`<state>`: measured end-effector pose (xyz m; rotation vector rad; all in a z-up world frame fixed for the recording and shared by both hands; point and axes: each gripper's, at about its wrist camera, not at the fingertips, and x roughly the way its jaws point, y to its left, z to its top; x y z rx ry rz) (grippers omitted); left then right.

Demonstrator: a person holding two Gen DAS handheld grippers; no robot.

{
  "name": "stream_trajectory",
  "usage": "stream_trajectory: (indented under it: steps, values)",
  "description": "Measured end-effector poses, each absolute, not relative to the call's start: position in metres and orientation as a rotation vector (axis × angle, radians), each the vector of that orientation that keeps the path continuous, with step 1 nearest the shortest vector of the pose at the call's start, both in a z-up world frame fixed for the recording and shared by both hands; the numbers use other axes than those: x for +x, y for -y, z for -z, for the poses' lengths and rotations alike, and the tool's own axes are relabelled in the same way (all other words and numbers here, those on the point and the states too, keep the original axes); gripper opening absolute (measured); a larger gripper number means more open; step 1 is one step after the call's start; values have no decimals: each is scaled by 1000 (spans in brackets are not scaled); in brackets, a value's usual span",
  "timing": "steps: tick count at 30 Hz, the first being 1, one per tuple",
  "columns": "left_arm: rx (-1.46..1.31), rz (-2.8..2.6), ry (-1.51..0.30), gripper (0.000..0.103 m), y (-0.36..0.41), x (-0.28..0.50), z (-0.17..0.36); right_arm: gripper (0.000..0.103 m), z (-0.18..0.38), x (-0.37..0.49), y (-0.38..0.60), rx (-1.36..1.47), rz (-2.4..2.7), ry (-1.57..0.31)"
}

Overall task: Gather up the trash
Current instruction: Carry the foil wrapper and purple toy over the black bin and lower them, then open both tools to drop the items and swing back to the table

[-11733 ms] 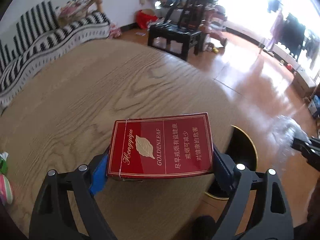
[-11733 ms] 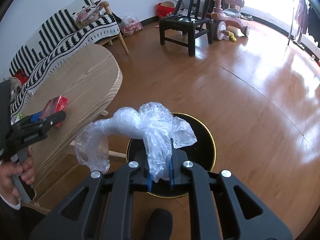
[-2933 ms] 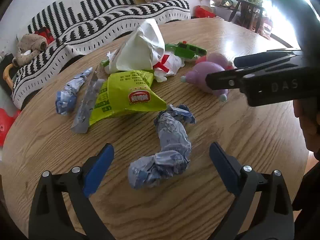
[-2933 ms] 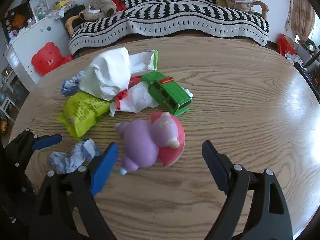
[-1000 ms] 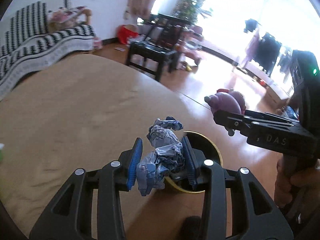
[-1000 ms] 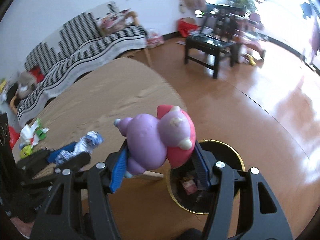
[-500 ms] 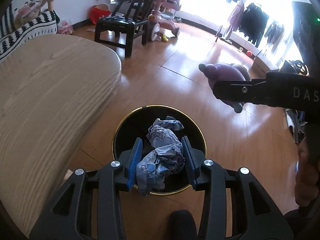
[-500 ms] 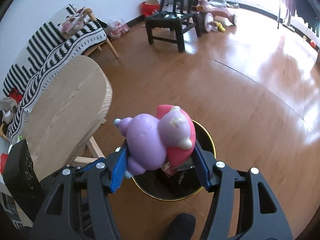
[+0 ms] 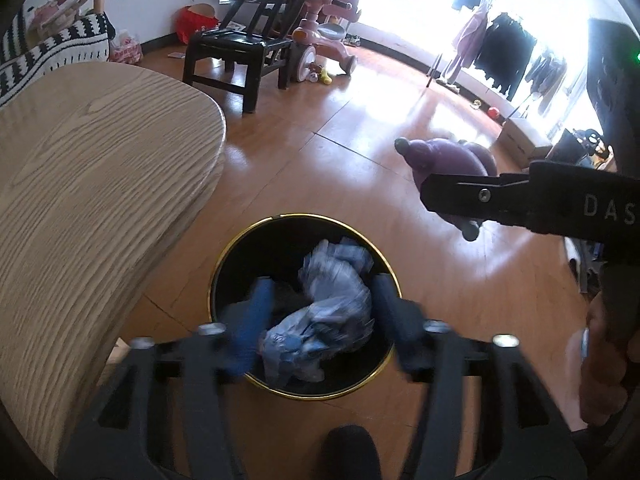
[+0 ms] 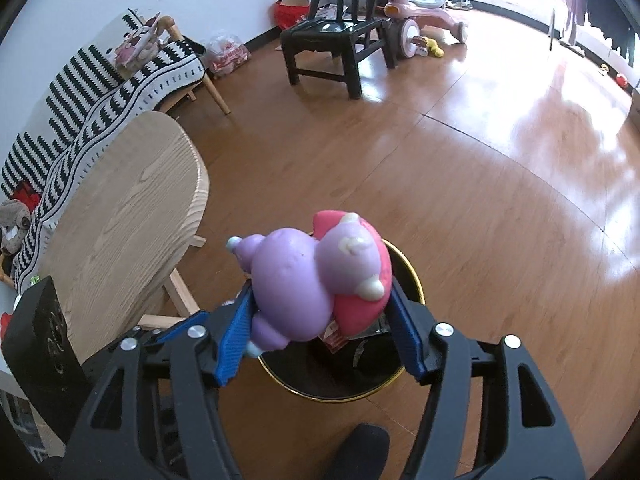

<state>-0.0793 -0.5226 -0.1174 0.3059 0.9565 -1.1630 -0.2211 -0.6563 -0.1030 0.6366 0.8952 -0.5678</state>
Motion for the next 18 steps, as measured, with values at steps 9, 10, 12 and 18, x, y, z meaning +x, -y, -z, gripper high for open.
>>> stream_trajectory:
  steps: [9, 10, 12, 18]
  values:
    - [279, 1168, -936, 83, 518, -80, 105, 75, 98, -224, 657, 644, 578, -865]
    - [278, 1168, -934, 83, 517, -80, 103, 76, 97, -223, 656, 640, 579, -864]
    - [274, 1171, -929, 84, 513, -80, 97, 77, 95, -221, 654, 627, 583, -862]
    - [277, 1156, -863, 87, 481, -75, 67, 80, 73, -205, 634, 567, 554, -811]
